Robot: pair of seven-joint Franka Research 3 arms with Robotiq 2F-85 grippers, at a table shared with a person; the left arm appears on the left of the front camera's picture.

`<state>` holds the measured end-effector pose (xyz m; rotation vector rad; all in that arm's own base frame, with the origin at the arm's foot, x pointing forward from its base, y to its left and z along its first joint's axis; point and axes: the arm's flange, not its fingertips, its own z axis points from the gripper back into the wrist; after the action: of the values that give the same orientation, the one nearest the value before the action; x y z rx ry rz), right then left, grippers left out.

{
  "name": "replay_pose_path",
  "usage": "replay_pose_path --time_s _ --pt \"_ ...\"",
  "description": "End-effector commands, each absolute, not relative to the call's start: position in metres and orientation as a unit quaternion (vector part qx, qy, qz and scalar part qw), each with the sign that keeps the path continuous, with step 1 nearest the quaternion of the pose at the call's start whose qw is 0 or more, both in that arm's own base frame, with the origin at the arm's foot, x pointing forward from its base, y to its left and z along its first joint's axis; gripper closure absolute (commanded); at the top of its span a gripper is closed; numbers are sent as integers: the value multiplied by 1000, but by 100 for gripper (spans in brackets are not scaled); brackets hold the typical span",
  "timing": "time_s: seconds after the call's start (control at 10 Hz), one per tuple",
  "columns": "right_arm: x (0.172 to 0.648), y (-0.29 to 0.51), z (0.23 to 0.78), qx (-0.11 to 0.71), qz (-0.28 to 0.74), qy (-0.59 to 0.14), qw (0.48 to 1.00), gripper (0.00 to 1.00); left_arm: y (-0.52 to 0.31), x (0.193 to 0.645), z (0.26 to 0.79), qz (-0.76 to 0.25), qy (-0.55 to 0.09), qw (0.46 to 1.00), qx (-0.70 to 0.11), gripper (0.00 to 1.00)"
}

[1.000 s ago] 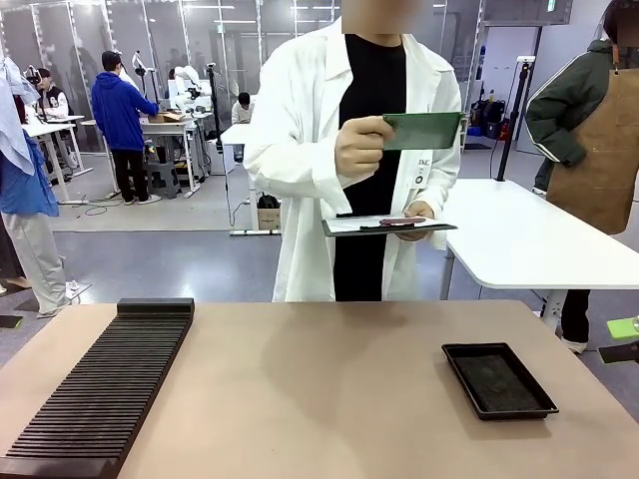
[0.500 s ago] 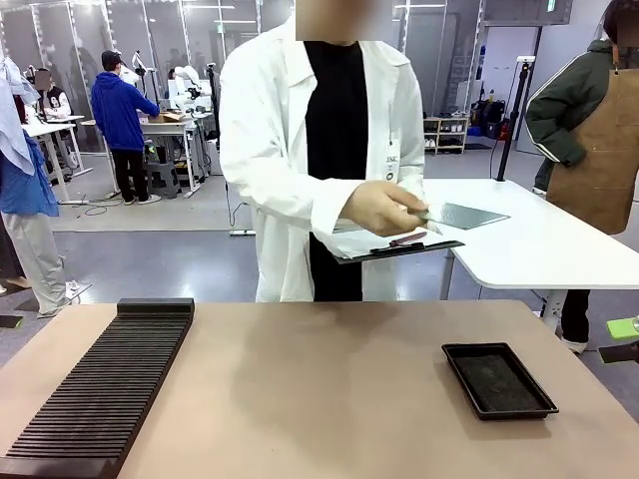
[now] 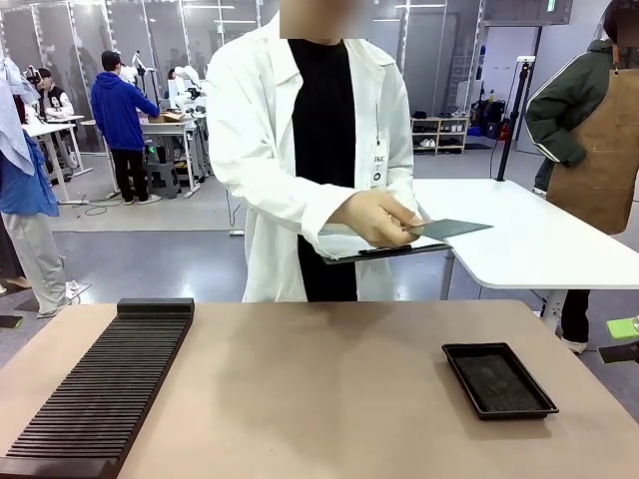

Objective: Inspect the PCB.
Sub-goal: Pick up the Blank PCB that the human is holding.

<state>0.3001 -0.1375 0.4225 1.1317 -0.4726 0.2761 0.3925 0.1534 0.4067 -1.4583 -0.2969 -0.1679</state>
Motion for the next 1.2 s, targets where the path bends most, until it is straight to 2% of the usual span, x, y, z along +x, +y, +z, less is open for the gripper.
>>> replay_pose_path --time_s 0.0,0.1,0.2,0.3,0.6,0.8,1.1 --pt "302 -138 423 532 136 -232 803 0 157 393 411 -76 -122 733 -665 0" --pt "300 -137 423 529 129 -221 809 0 157 393 411 -76 -122 733 -665 0" --pt "306 -136 433 533 81 -187 821 0 157 393 411 -76 -122 733 -665 0" --pt "307 -134 457 574 78 -176 796 0 157 393 411 -76 -122 733 -665 0" --pt "328 -112 517 618 45 -113 777 0 157 393 411 -76 -122 733 -665 0" --pt "351 -85 537 643 3 -72 763 0 157 393 411 -76 -122 733 -665 0" --pt "376 -60 548 651 -14 -52 757 0 157 393 411 -76 -122 733 -665 0"
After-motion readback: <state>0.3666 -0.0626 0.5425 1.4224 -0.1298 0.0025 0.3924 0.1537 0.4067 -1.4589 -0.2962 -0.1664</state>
